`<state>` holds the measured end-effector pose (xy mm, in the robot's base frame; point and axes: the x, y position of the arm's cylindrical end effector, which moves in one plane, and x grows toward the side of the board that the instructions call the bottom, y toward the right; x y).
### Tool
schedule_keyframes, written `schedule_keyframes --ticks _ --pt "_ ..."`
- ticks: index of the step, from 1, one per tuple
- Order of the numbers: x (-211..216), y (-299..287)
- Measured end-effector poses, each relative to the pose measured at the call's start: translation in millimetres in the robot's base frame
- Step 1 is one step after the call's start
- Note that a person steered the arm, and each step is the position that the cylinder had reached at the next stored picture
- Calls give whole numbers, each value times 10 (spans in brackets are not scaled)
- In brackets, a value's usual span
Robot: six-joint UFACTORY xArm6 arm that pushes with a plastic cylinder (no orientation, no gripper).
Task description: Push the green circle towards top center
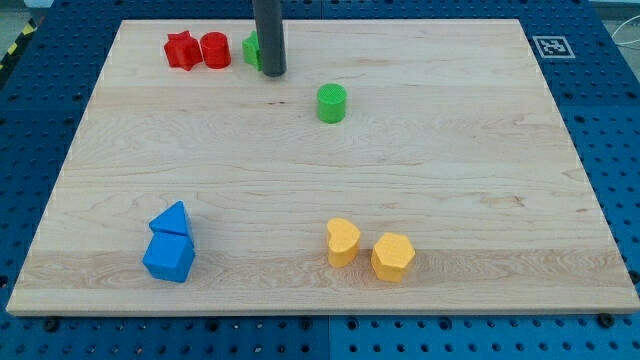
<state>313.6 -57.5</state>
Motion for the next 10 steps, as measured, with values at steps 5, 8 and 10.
schedule_keyframes --ticks 5,8,10 --pt "677 1276" --pt "440 981" --pt "131 859"
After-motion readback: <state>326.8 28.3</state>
